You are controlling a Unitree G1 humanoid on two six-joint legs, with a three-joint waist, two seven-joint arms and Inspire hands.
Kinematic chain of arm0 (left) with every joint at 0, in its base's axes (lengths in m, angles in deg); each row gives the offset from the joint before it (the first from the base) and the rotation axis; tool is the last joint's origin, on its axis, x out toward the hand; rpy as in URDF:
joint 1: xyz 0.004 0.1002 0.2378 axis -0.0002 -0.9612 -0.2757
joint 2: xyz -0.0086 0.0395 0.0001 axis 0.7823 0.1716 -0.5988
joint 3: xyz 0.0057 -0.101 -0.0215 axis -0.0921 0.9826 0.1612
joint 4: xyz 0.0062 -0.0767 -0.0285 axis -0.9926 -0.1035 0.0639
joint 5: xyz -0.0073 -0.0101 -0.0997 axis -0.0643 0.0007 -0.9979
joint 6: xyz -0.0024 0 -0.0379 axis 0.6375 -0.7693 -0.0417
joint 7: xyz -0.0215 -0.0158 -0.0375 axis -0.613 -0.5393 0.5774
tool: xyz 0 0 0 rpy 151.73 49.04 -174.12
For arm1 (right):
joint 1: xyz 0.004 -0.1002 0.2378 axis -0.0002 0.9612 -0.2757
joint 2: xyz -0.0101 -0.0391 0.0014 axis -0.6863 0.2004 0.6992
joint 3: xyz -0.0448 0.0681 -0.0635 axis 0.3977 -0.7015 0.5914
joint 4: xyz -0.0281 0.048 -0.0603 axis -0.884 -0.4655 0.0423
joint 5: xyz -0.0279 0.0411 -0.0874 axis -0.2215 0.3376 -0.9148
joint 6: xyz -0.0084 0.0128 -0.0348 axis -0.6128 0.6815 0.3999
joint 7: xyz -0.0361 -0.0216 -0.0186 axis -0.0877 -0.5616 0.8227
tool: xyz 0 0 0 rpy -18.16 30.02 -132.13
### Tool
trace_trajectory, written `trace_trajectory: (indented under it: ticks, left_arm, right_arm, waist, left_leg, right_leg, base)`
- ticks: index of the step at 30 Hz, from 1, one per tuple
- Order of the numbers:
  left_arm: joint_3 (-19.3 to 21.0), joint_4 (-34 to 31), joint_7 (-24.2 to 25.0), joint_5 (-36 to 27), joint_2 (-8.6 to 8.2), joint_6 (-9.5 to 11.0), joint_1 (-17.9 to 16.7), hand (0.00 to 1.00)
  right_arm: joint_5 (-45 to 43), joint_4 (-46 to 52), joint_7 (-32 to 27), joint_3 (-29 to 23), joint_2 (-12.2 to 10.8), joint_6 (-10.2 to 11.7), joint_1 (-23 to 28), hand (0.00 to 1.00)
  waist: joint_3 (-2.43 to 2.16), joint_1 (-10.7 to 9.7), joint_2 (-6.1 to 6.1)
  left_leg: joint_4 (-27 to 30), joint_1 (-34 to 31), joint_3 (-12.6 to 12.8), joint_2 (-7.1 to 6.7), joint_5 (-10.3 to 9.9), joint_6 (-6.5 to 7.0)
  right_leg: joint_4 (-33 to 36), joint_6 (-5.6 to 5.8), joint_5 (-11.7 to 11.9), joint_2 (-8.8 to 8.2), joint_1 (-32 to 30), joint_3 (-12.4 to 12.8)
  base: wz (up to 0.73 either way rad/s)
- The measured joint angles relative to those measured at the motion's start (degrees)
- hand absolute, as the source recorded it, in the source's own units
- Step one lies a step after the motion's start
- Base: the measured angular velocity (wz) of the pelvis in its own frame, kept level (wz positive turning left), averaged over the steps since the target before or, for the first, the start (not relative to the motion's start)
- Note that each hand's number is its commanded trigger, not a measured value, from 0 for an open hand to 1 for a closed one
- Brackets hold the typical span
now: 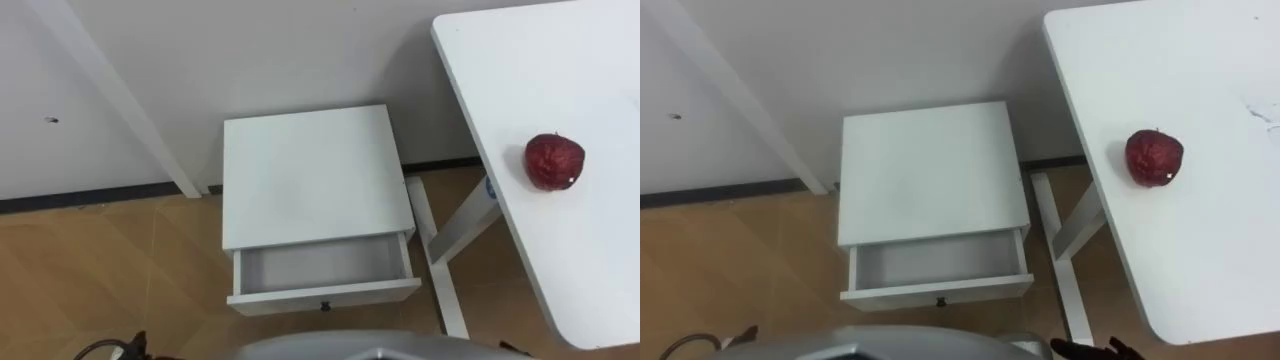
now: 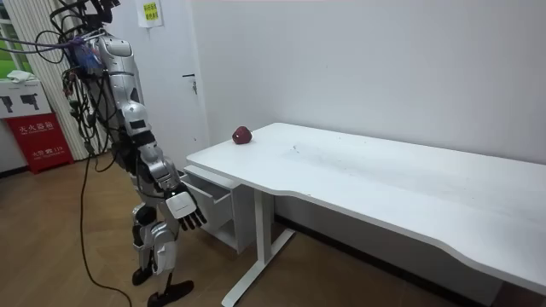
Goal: Put apple and close drawer
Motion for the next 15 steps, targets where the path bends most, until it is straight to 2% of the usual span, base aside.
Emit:
trace_trajectory:
  ticks: [9, 15]
  left_arm:
    - [0.2, 2.1, 0.3, -0.2, -0.12, -0.5, -0.5, 0.00]
    - [0.3, 2.1, 0.4, 0.3, -0.19, -1.8, -1.3, 0.00]
  right_arm:
    - [2.6, -0.4, 0.1, 0.0, -0.1, -0.2, -0.1, 0.00]
    - [10.0, -0.6, 0.2, -0.1, -0.3, -1.4, 0.4, 0.00]
  waist:
    - [-0.08, 0.0, -0.38]
    - [-0.01, 0.1, -0.45]
  left_leg:
    - [-0.1, 0.0, 0.1, 0.10, 0.0, 0.00]
    - [0.0, 0.1, 0.2, 0.10, 0.0, 0.00]
  right_leg:
    - [-0.1, 0.00, 0.0, -0.01, 0.0, 0.1]
    - [0.0, 0.00, 0.0, -0.01, -0.1, 0.2]
  base:
    - [0.00]
    - [0.00]
